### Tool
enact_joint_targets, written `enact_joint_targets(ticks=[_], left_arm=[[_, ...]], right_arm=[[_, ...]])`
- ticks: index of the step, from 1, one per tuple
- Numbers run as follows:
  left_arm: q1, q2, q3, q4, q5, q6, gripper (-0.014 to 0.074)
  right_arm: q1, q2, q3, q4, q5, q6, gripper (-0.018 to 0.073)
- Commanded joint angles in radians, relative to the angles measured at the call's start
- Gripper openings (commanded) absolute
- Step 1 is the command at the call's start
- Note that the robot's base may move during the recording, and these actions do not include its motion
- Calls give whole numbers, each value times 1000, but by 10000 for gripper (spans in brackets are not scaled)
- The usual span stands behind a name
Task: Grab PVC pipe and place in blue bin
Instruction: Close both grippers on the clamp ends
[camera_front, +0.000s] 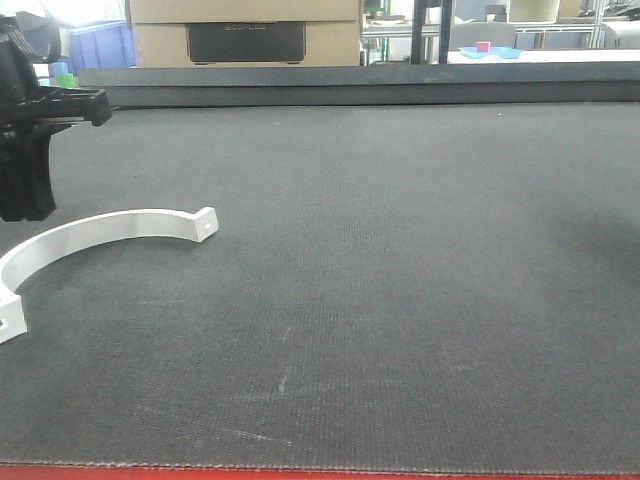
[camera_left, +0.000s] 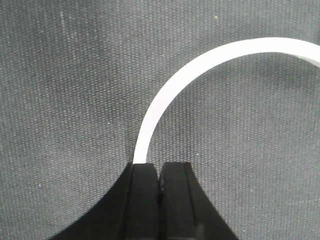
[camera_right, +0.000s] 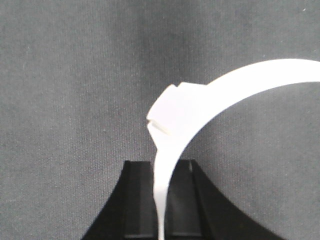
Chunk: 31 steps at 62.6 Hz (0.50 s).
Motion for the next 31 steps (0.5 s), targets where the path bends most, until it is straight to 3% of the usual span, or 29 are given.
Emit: enact_joint_targets(ticks=[1, 9, 23, 31], left_arm=[[-5, 4, -6, 0, -7, -20, -111], [-5, 14, -3, 0, -7, -23, -67], [-5, 33, 38, 0, -21, -25, 216], [-5, 33, 84, 0, -49, -25, 235]], right_arm=[[0, -9, 3, -4, -9, -4, -168], [0, -9, 3, -4, -19, -4, -168], [0, -9, 7, -4, -21, -6, -168], [0, -9, 22, -4, -35, -6, -168]])
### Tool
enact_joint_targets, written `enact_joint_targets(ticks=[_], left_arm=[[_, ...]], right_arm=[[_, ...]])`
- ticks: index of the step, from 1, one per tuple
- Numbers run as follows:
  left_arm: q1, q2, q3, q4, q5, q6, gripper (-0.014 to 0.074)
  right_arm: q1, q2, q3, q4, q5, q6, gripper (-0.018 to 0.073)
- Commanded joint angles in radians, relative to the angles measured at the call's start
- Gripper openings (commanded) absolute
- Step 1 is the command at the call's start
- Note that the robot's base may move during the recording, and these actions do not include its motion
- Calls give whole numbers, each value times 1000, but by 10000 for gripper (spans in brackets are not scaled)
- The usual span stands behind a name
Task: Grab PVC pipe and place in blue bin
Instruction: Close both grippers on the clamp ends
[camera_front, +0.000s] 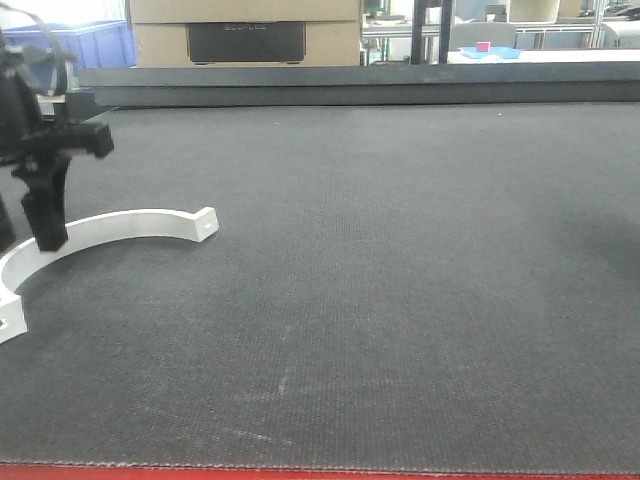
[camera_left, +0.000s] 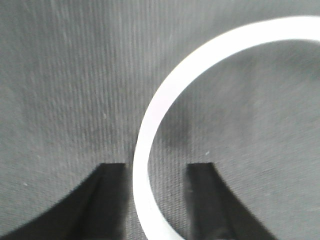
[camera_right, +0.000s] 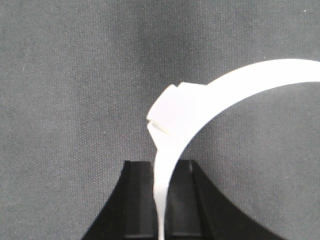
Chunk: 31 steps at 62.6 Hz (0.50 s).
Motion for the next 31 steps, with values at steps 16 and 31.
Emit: enact_joint_targets(ticks=[16, 31], left_arm=[[-5, 0, 73, -1, -87, -8, 225], [-5, 11, 73, -1, -88, -9, 148]], right_arm=[[0, -7, 22, -4, -32, -6, -168], [0, -7, 22, -3, -21, -6, -168]])
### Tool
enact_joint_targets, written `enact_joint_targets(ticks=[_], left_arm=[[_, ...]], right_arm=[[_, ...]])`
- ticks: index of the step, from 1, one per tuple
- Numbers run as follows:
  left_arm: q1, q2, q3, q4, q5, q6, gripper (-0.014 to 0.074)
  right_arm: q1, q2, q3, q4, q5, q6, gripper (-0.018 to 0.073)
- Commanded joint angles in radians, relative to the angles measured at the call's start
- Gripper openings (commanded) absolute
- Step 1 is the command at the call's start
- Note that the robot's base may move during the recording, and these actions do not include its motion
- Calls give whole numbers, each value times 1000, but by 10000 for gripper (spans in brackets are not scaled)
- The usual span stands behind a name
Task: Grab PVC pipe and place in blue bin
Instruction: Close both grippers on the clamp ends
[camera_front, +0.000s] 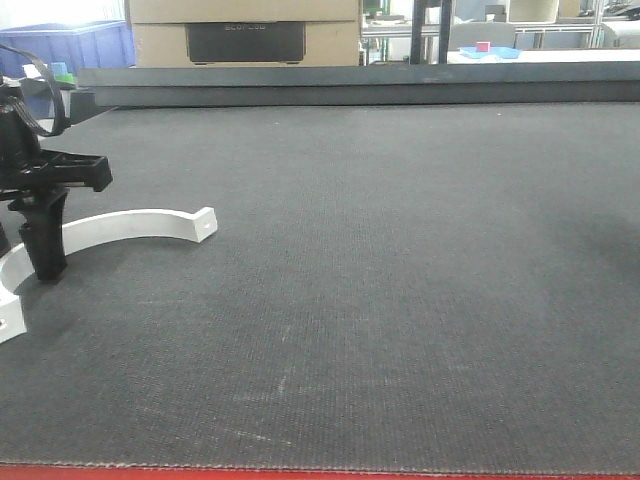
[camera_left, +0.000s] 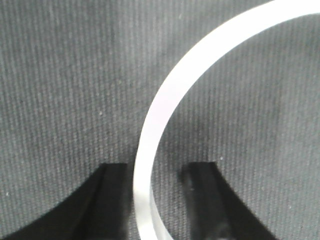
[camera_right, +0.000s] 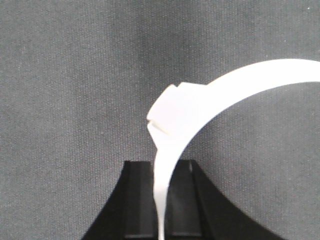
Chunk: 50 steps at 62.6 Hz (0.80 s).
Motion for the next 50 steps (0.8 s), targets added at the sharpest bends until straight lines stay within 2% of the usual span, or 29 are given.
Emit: enact_joint_targets(ticks=[1, 24, 27, 37, 50], left_arm=[[-5, 13, 2, -1, 5, -9, 148], [-5, 52, 2, -1, 53, -13, 141], [-5, 52, 2, -1, 54, -13, 116], [-5, 52, 2, -1, 74, -13, -107], [-5, 32, -4, -1, 125, -13, -111]], right_arm=[[0, -7, 2, -3, -1, -4, -168], [0, -7, 2, -2, -3, -4, -168], [0, -7, 2, -2, -3, -4, -168], [0, -7, 2, -2, -3, -4, -168], [0, -9, -67, 29, 64, -4, -168]])
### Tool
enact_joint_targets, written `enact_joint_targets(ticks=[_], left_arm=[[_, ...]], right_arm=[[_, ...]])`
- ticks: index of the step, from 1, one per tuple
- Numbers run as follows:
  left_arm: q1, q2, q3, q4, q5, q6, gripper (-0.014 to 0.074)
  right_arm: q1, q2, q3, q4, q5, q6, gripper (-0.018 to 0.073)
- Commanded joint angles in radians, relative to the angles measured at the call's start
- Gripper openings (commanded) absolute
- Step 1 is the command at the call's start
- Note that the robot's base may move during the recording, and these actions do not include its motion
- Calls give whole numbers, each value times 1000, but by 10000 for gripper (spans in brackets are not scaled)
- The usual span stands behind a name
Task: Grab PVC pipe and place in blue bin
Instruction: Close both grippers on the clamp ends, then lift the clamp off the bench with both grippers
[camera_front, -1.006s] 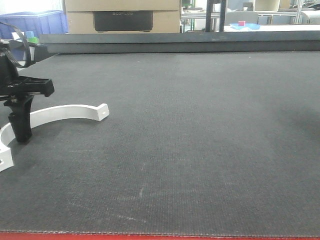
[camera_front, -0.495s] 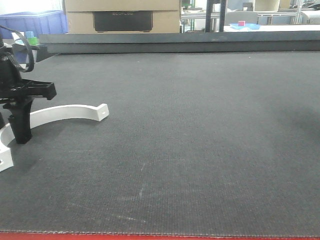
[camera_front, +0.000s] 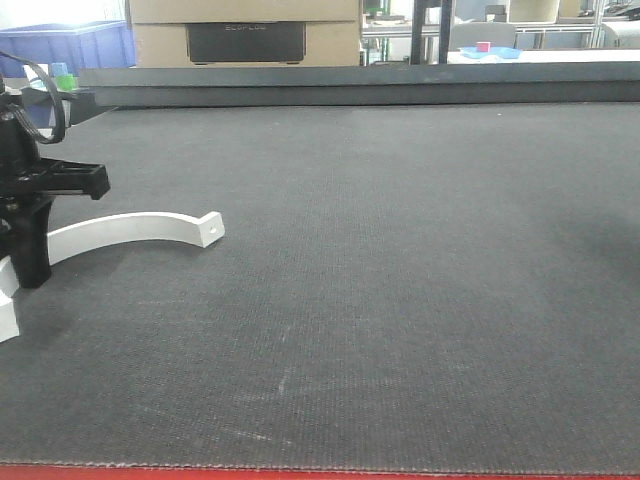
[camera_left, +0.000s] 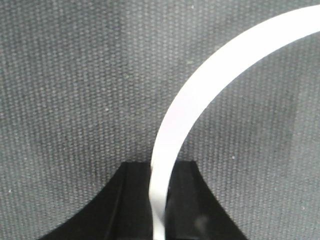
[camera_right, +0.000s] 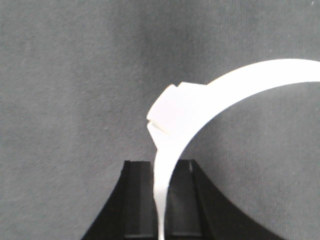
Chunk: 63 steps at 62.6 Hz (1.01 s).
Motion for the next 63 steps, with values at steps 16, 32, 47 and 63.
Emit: enact_joint_targets(ticks=[16, 32, 47, 63], left_arm=[[-5, -172, -13, -73, 163, -2, -111], [-5, -425, -13, -111, 130, -2, -111], [-6, -649, -11, -113, -122, -2, -111], [-6, -774, 19, -110, -312, -2, -111]], right_arm=[[0, -21, -169, 10, 75, -17, -168], [0, -143, -171, 10, 5, -45, -168], [0, -282, -160, 10, -94, -113, -168], [0, -472, 4, 7, -361, -157, -168]])
